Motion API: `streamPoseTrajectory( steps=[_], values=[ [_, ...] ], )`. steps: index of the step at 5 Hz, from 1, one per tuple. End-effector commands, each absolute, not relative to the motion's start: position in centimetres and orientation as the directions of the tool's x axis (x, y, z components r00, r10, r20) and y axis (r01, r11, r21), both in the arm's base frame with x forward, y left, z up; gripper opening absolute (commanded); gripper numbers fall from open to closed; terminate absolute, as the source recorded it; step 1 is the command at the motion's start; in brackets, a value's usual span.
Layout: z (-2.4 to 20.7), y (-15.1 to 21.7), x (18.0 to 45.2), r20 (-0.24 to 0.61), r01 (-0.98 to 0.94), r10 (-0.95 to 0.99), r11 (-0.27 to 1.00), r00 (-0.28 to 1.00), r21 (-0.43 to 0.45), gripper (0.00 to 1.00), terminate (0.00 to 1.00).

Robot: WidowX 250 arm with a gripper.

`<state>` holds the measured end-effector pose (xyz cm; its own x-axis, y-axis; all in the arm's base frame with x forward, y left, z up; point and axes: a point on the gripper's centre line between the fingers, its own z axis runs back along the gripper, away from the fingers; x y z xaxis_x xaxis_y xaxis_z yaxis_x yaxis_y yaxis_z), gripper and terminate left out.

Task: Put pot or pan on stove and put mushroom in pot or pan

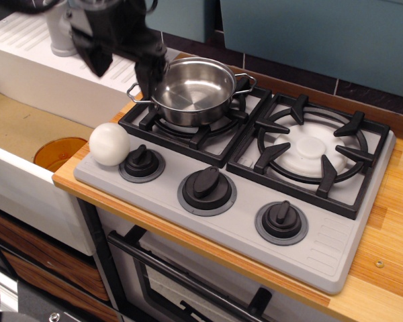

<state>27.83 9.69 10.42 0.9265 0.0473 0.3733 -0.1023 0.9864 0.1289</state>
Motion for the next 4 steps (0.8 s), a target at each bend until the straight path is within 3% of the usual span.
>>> streamPoseTrajectory(
  steps=[1,4],
  values=[
    [9.1,10.5,27.5,0.431,-0.124,0.061,0.985,0.900,0.119,1.00,0.00],
    [5.1,11.7,26.3,0.499,-0.120,0.088,0.992,0.862,0.032,1.00,0.00]
  ],
)
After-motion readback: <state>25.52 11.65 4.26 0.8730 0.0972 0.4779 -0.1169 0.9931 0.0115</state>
